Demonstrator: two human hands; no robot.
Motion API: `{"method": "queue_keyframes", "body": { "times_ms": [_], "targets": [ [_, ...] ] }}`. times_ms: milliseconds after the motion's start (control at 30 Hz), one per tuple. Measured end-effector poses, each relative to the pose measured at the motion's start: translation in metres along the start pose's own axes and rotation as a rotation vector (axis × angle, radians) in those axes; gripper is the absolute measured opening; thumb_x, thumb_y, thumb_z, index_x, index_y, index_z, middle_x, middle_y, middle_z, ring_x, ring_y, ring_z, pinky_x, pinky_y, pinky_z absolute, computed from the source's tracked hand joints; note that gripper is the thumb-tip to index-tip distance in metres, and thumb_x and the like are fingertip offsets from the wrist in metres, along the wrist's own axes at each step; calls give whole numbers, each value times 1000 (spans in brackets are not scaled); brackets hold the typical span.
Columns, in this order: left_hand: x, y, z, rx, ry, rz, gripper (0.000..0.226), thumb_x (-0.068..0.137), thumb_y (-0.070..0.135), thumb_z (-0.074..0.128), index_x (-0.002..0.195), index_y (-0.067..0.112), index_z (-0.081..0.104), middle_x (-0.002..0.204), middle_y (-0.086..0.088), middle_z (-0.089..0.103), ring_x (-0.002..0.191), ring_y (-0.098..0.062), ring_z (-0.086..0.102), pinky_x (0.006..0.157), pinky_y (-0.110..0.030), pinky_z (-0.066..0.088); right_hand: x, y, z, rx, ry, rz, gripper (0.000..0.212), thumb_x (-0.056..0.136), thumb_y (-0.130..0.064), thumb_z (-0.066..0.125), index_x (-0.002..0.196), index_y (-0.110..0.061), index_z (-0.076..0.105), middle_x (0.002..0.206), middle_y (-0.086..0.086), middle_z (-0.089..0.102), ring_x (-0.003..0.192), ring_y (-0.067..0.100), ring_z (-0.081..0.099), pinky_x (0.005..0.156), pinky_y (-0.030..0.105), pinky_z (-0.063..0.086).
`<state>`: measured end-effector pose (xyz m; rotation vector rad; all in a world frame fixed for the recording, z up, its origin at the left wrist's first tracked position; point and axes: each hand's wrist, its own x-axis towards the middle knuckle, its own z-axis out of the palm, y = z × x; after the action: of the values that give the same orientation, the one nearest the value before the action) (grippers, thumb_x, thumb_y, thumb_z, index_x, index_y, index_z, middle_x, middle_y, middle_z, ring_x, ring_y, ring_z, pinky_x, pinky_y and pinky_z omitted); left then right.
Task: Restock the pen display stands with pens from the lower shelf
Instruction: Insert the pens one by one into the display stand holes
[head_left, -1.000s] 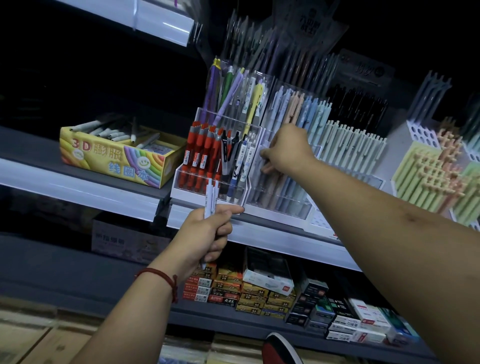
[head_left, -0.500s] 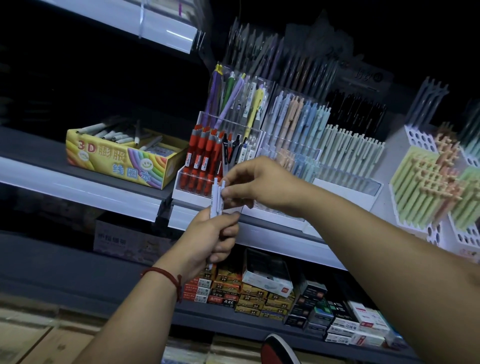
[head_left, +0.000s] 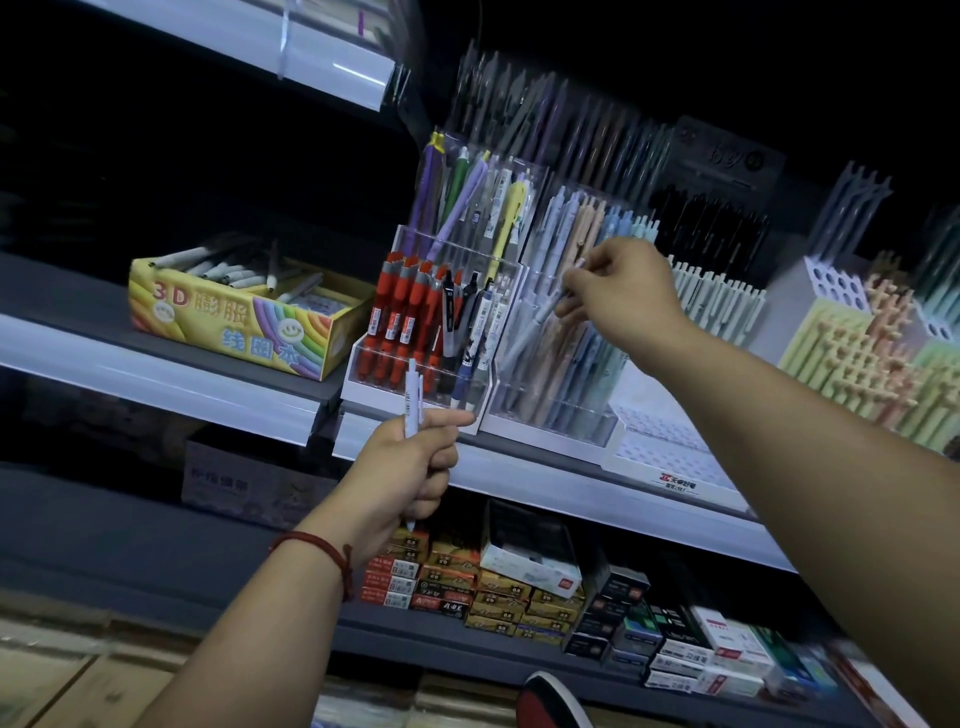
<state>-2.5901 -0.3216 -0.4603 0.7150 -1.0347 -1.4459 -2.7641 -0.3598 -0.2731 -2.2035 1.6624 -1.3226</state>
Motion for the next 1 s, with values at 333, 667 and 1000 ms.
{"method": "queue_keyframes", "body": {
  "times_ms": [333,667,1000],
  "targets": [
    [3,-3,-1,20,-7,-12,28,108,12,46,128,12,65,60,4,36,41,-8,22,36,-15,19,19,22,10,-265,76,-70,22,100,-11,55,99,10,59,87,33,68,77,41,72,75,55,61],
    [2,-2,-3,36,-1,-6,26,108,12,47,127,13,65,58,5,38,40,-7,23,36,-16,18,24,13,16,-372,-83,-35,33,100,-12,62,92,20,63,90,40,67,78,48,70,75,54,61],
    [1,-2,-2,76,-1,-8,26,108,13,47,126,13,65,58,6,40,40,-7,24,37,-16,19,42,5,24,-584,-258,39,39,97,-6,63,66,-14,40,63,10,31,58,23,32,62,36,35]
  ]
}}
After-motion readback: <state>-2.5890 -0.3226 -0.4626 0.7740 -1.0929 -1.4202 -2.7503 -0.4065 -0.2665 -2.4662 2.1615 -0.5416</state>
